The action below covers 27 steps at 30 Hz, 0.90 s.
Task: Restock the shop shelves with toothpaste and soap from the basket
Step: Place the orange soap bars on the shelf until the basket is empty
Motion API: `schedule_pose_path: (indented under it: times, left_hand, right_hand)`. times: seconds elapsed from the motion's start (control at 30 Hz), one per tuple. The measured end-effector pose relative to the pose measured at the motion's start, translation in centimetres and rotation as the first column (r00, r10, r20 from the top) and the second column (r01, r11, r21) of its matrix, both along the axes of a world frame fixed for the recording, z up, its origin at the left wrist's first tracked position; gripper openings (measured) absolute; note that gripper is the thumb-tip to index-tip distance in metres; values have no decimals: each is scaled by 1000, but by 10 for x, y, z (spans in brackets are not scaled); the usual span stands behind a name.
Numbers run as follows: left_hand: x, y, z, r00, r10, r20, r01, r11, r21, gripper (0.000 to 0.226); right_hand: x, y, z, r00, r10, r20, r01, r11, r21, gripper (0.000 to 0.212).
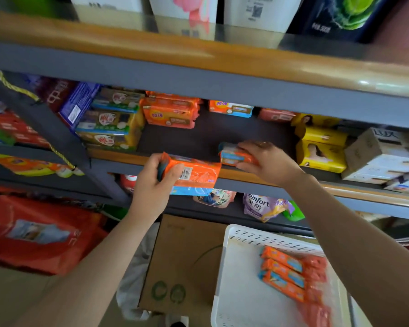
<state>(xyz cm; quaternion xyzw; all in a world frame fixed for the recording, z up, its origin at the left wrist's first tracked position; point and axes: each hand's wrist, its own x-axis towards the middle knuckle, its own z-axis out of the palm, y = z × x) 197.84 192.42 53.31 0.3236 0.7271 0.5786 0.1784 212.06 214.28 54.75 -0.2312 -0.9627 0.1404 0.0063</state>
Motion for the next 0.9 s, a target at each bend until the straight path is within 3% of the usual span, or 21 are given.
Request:
schedule_pose_path:
  times: [0.13, 0.3, 0.37, 0.47, 0.53, 0.6, 0.7, 0.8, 0.9]
  left_hand:
    - [-4, 4, 2, 999, -50, 0, 50, 998, -24, 20]
    - [-5, 6, -1, 996, -78, 44, 79, 997, -20, 19]
    - [-6, 6, -4, 994, -65, 86, 66, 998, -13, 27]
    - [-5, 7, -6, 989, -59, 132, 58, 998, 9, 32]
    - [-3, 8, -6, 987, -66, 144, 64, 998, 19, 29]
    - [-1, 7, -6, 987, -72, 144, 70, 997, 20, 27]
    - [1, 5, -5, 985, -89, 146, 85, 996, 37, 31]
    - [2, 1, -4, 985, -126, 115, 124, 992, 21, 36]
    - [3, -5, -4, 987, -154, -51, 147, 982, -116, 40]
  right_hand:
    - [1, 5, -5, 983, -171, 69, 180, 971, -159, 71]
    - [-2, 17, -4, 963, -234, 132, 263, 918, -296, 77]
    - [-4, 17, -4, 945, -308, 110, 326, 909, -260, 70]
    - [-13, 14, -7, 865, -495, 84, 498, 867, -24, 67]
    - [-19, 16, -10, 825, -561, 74, 564, 824, -44, 63]
    - [-20, 20, -12, 851, -517, 93, 522, 852, -44, 58]
    - [-18, 28, -7, 884, -466, 35, 459, 881, 113, 35]
    - [-28, 35, 0, 971, -238, 5, 238, 968, -80, 62]
    - [-45, 45, 6, 987, -38, 155, 67, 980, -186, 78]
